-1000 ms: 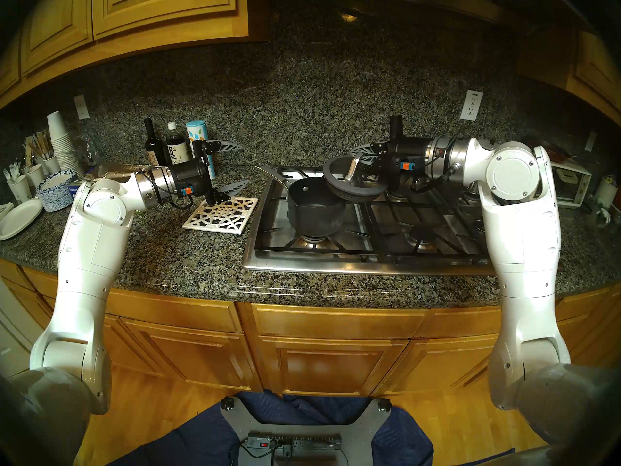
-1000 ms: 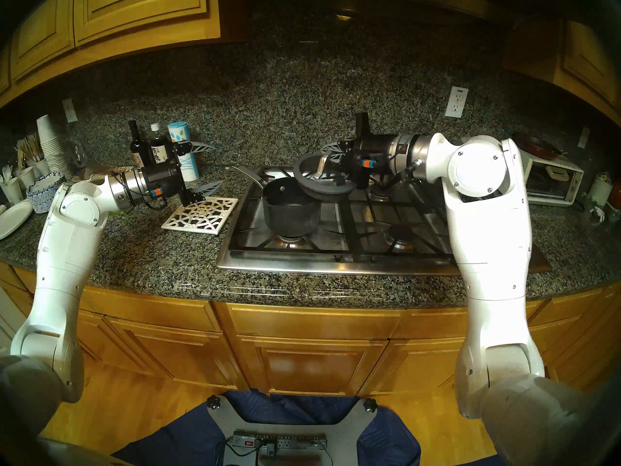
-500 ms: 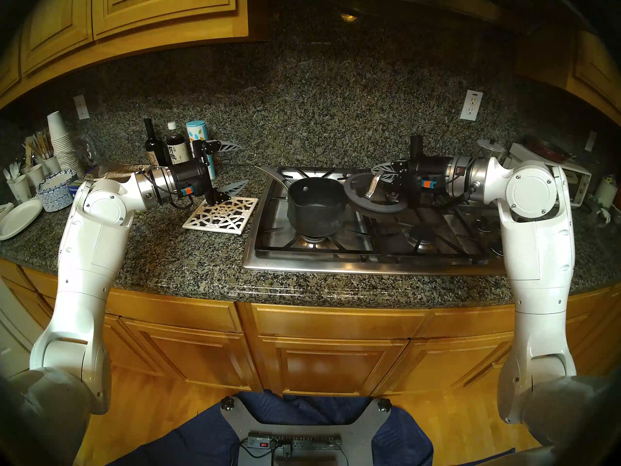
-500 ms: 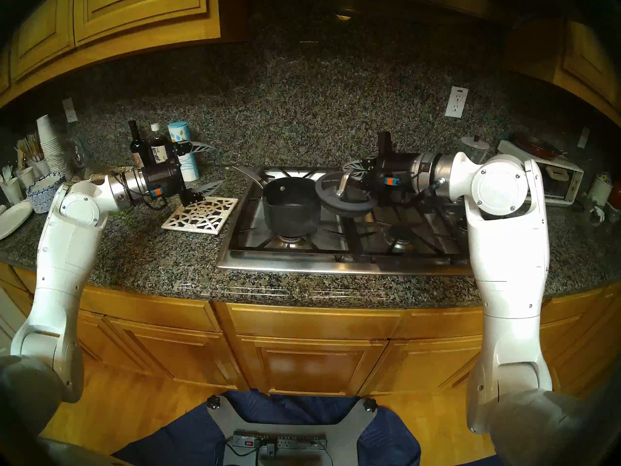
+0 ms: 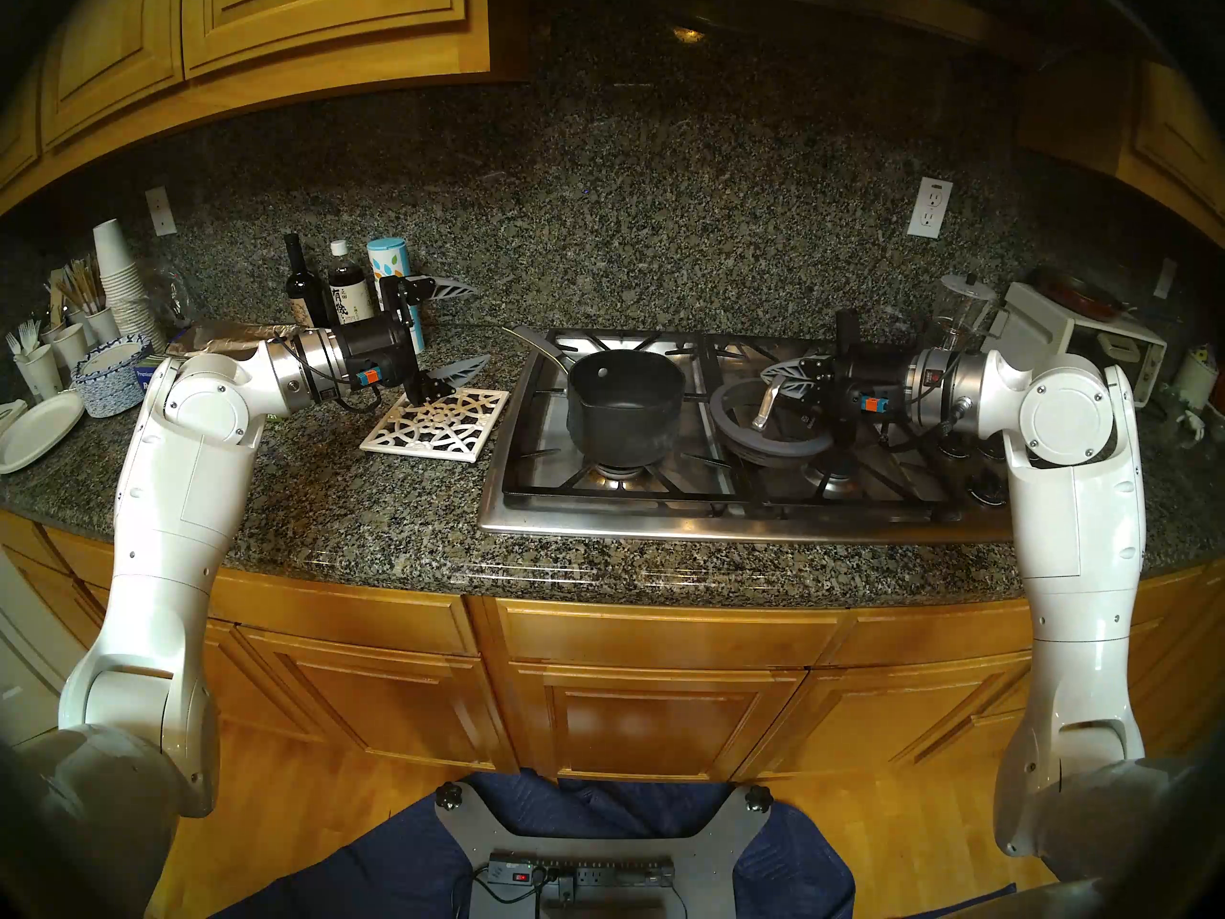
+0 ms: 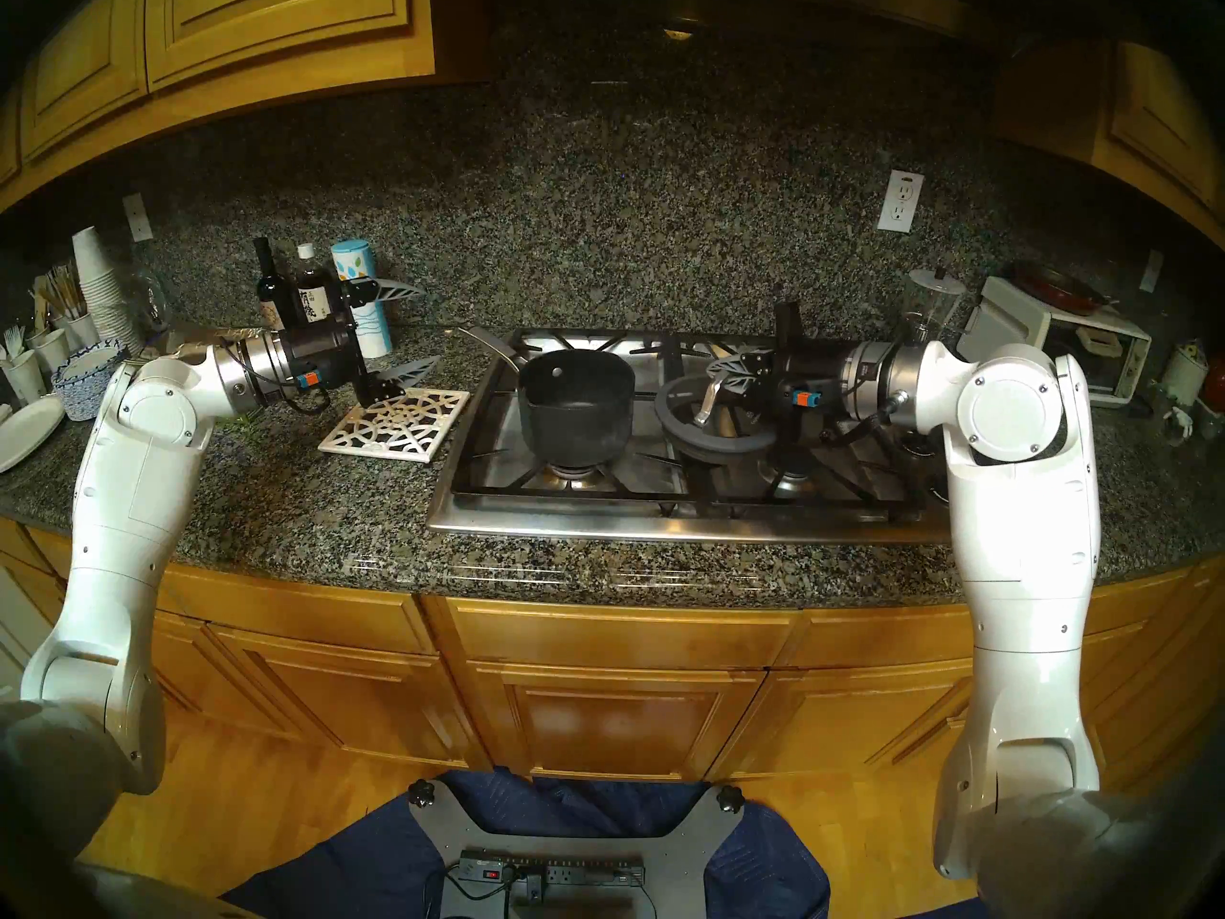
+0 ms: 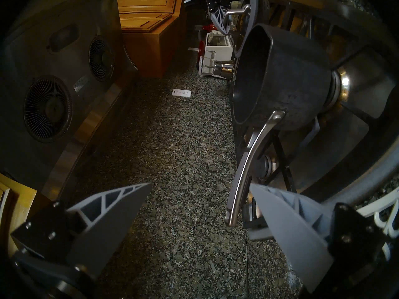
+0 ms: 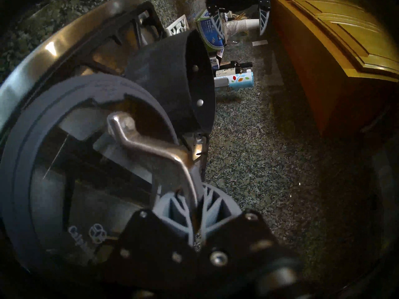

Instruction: Pick up the pot, put it on the stove, take off the pot lid

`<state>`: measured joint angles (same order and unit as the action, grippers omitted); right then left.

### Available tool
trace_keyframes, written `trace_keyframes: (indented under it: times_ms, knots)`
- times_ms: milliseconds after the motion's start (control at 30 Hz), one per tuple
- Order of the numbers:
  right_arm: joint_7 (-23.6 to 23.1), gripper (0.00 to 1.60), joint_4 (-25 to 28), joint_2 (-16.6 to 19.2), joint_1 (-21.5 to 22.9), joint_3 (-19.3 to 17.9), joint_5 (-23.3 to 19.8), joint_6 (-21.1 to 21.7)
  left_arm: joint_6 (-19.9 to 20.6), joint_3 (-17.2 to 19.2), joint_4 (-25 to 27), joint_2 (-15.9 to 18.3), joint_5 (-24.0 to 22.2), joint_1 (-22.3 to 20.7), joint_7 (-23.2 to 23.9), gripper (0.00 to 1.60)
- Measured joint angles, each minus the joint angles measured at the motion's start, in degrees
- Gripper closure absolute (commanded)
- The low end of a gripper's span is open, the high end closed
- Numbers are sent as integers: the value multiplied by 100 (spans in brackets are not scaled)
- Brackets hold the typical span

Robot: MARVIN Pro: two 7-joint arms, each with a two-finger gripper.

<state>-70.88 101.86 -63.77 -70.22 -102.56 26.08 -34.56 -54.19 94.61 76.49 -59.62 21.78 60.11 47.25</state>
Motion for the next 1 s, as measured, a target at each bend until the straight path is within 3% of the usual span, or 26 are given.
trace_keyframes:
  times_ms: [1000]
  knots:
    - [938, 160, -1087, 521, -187, -205, 68, -949, 0, 0, 0, 0, -1, 0, 1, 0]
